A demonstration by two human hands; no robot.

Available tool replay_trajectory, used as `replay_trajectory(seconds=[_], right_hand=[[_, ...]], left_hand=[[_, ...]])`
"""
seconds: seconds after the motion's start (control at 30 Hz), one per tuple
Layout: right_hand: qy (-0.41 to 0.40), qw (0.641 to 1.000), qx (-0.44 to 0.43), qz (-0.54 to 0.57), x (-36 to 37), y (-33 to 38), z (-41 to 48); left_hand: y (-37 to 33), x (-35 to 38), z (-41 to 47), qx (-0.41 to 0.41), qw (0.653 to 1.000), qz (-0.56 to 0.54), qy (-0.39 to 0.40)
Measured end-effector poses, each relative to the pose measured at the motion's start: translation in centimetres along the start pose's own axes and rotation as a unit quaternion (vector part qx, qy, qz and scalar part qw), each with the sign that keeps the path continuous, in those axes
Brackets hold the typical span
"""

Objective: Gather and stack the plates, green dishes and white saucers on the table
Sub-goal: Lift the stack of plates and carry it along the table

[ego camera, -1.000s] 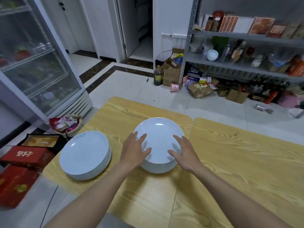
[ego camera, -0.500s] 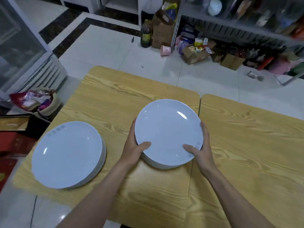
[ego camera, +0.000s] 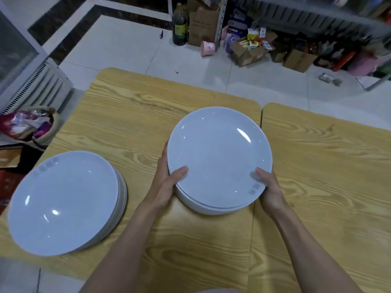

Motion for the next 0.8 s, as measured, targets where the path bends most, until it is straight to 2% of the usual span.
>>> replay_trajectory(seconds=[0.23, 0.37, 0.8], right_hand=[[-0.024, 0.996, -0.086, 0.029, 0.2, -1.2, 0.5], [-0.037, 0.991, -0.120, 0.038, 0.9, -0.5, 0.0], [-0.064, 0.977, -0.203, -0.025, 0.4, 11.2, -12.2]], left_hand=[[1.3, 1.2, -0.6, 0.040, 0.996, -0.055, -0.055], [0.4, 0.9, -0.6, 0.058, 0.995, -0.042, -0.069], [-10.8, 4.4, -5.8, 0.086, 0.995, -0.047, 0.018]])
Point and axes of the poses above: each hand's wrist, its own z-axis towards the middle knuckle, its own x-axis out of the palm, y = z × x, the point moved 1 cm from there along z, towards the middle knuckle, and after that the axes turned 7 degrees about z, right-handed, at the moved point
